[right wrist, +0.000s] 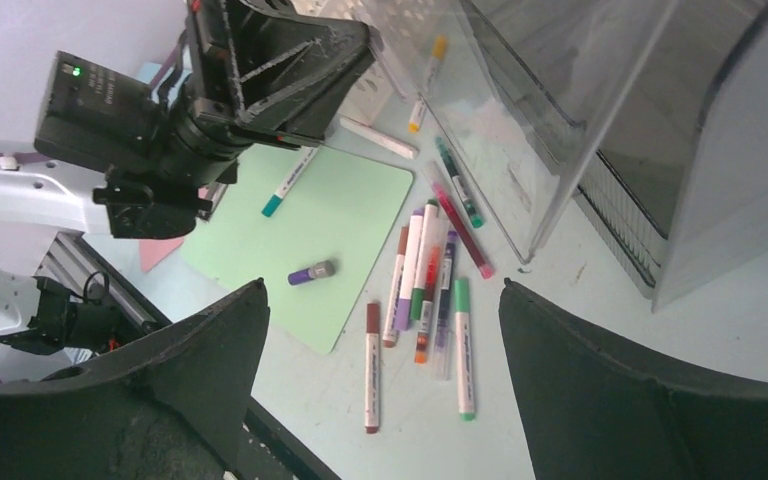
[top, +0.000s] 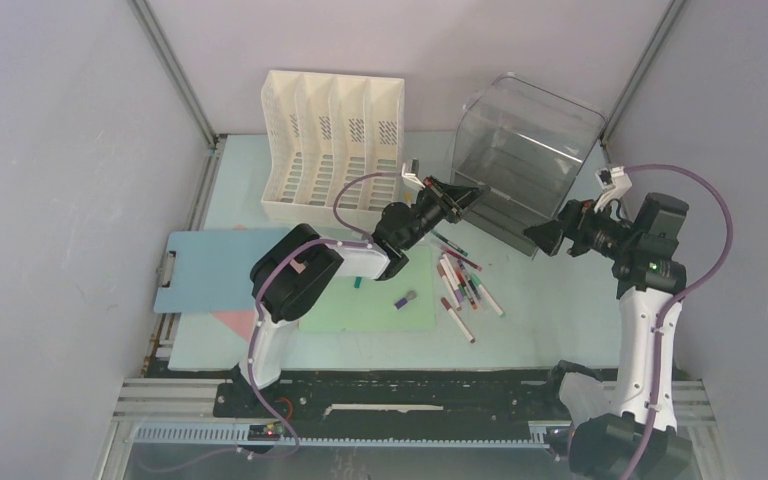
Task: Organize the desk
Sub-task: Open the storage box at the center of the board.
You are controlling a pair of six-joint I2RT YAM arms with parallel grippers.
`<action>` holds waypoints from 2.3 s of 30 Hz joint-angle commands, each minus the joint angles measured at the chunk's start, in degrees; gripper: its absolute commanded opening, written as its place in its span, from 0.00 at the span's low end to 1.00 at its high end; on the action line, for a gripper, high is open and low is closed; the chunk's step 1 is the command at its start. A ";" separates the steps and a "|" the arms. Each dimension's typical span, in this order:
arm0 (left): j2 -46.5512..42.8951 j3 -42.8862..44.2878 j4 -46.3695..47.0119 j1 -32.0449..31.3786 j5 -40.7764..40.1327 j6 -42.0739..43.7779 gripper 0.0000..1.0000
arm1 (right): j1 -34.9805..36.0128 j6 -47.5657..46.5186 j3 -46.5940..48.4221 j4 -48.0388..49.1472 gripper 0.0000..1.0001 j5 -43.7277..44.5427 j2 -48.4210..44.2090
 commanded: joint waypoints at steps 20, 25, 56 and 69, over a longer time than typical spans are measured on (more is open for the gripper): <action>-4.14 -0.69 6.08 0.06 2.25 1.11 0.00 | 5.21 16.63 -1.60 23.19 0.91 11.30 5.00; -4.45 -0.88 6.31 0.05 2.42 1.77 0.06 | 4.62 19.92 -3.19 26.70 0.77 4.79 4.08; -49.68 -35.32 -48.56 2.37 -12.61 65.75 1.00 | 0.04 27.36 -5.17 32.76 0.14 -5.33 2.07; -48.72 -30.58 -69.71 -0.87 -12.22 65.36 0.94 | -0.23 24.55 -4.91 28.63 0.14 -6.94 2.58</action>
